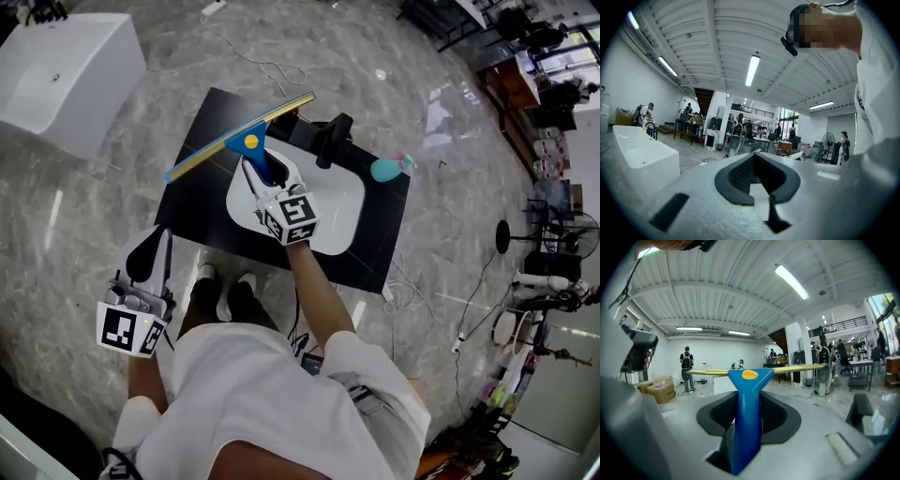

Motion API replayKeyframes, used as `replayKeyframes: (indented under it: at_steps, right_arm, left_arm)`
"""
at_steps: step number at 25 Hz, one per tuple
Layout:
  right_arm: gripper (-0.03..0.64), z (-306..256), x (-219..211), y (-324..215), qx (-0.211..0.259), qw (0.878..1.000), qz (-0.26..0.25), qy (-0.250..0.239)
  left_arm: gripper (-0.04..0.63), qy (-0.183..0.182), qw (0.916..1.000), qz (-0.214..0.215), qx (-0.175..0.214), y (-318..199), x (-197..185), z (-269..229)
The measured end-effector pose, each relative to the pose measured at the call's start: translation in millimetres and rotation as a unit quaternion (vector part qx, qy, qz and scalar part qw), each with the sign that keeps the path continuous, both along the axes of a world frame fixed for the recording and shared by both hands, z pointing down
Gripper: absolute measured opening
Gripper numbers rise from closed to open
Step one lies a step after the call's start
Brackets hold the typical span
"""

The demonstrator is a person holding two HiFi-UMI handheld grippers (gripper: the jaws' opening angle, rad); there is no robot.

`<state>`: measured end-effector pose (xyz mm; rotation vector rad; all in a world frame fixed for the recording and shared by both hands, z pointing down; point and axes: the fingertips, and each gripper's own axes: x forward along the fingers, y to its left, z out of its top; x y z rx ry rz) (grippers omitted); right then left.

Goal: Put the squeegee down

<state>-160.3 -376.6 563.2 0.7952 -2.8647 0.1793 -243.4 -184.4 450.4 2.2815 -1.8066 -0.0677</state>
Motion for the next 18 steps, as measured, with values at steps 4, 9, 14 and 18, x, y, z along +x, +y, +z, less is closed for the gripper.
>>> replayKeyframes:
  at_steps: [4,9,14,18]
  right_arm:
    - [0.149,72.2,-33.3,-29.7,-0.045,0.998,-0.013,0.045]
    - [0.149,160.7,-57.7,-63.1,-0.108,0.989,-0.005,0.101]
    - [0.149,208.7,-69.0,-90.6,-0.147,0.98,0.005,0.133]
    - [0.149,227.4,-74.1,-99.1,-0.168,0.973,0.01,0.157]
  left_arm:
    - [0.006,0.005,0.9995,-0.019,-0.023,3.2,-17.0,14.5]
    - [0.006,0.007,0.9983,-0.031,-0.048,7.1,-28.4,32.4]
    - [0.006,0.008,0.9972,-0.04,-0.062,8.0,-35.4,45.5]
    - [0.006,0.009,0.9967,-0.046,-0.066,9.8,-38.2,47.4]
